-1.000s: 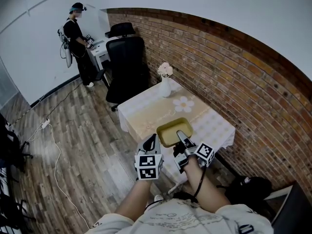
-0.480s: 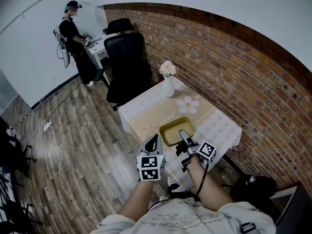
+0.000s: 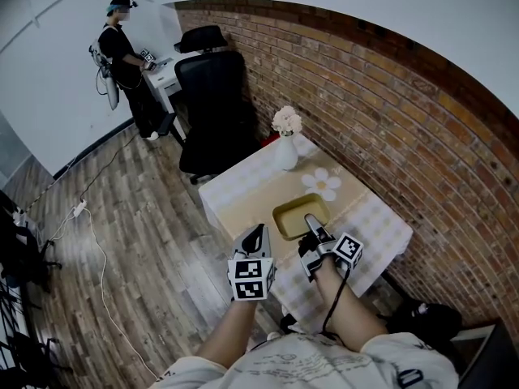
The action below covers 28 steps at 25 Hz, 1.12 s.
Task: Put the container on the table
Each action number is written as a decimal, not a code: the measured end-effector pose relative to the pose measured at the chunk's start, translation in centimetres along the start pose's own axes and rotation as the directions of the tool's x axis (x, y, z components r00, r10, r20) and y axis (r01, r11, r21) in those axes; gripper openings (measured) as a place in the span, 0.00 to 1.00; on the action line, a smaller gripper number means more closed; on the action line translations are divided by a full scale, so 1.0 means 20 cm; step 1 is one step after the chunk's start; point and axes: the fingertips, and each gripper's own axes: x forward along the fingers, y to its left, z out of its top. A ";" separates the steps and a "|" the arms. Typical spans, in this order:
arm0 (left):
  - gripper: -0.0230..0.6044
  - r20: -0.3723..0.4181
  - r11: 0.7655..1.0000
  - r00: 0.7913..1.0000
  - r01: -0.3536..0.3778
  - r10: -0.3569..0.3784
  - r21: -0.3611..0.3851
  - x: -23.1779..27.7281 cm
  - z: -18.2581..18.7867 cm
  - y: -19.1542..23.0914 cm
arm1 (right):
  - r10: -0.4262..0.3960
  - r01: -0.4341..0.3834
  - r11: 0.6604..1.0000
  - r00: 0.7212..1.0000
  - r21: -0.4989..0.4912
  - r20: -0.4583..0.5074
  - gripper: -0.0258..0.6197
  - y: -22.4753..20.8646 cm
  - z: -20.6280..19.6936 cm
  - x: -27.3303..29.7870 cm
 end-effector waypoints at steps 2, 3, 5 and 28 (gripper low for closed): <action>0.04 -0.013 1.000 1.000 -0.003 0.003 -0.007 0.05 -0.02 0.03 | -0.009 0.009 1.000 1.000 0.012 0.013 0.36 -0.05 0.05 0.05; 0.04 -0.019 1.000 1.000 -0.004 0.004 -0.011 0.07 -0.02 0.04 | -0.019 0.018 1.000 1.000 0.018 0.022 0.36 -0.08 0.07 0.07; 0.04 -0.029 1.000 1.000 -0.004 0.004 -0.019 0.11 -0.04 0.06 | -0.045 0.044 0.999 0.998 0.027 0.036 0.36 -0.14 0.11 0.11; 0.04 -0.142 0.997 0.989 0.027 -0.037 -0.068 0.44 -0.35 0.08 | -0.245 0.242 0.967 0.969 0.083 0.033 0.36 -0.71 0.28 0.39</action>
